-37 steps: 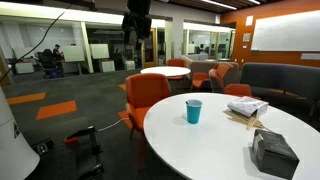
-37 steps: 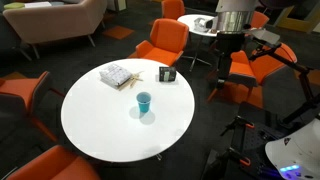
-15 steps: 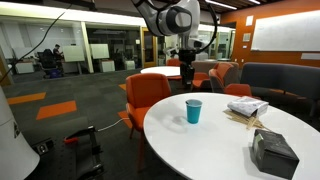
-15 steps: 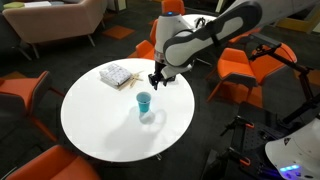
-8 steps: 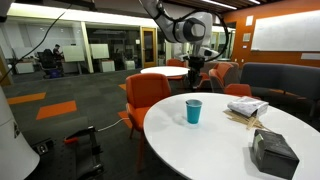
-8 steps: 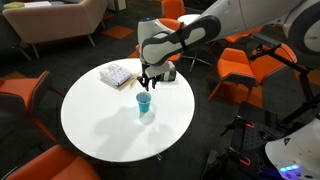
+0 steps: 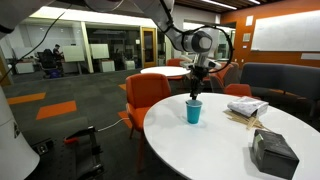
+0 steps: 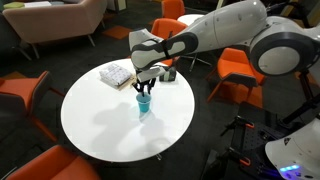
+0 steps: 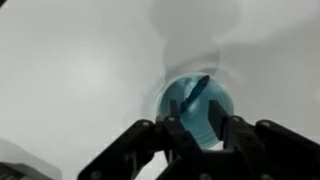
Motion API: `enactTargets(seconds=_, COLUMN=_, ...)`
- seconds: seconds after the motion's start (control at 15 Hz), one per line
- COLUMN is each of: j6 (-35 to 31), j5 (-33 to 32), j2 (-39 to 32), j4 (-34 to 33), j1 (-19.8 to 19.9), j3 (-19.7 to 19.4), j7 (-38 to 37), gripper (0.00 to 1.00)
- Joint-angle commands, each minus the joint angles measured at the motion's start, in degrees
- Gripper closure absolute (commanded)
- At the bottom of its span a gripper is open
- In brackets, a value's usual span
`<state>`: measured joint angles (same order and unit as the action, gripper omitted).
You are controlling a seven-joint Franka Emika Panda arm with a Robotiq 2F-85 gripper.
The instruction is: Take the blue pen out of the light blue cup
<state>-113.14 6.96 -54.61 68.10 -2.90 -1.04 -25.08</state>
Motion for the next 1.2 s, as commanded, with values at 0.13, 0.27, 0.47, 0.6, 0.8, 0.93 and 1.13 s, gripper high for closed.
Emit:
enactTargets(seconds=0.13, j6=8.4, j5=1.7, j2=-8.4, j4=-13.0, j1=0.1, j3=0.3, j7=-1.0, gripper=0.88)
enactTargets(seconds=0.27, j6=9.9, j5=1.8, j2=-10.5, j4=-16.2, j1=0.2, j3=0.3, j7=-1.2, gripper=0.8)
enactTargets(seconds=0.47, j6=12.0, j5=1.9, j2=-13.3, j4=-20.5, j1=0.4, j3=0.5, j7=-1.2, gripper=0.58)
enactTargets(seconds=0.6, j6=13.5, j5=1.7, j2=-15.0, j4=-23.0, j1=0.3, j3=0.5, j7=-1.4, gripper=0.53)
enactTargets(seconds=0.8, j6=15.3, j5=1.7, j2=-17.5, j4=-26.4, j1=0.2, j3=0.7, j7=-1.3, gripper=0.58)
enactTargets(seconds=0.93, j6=16.5, j5=1.8, j2=-19.0, j4=-28.3, j1=0.3, j3=0.9, j7=-1.4, gripper=0.63)
enactTargets(seconds=1.13, j6=17.6, j5=1.9, j2=-20.3, j4=-29.8, j1=0.6, j3=1.1, j7=-1.7, gripper=0.62)
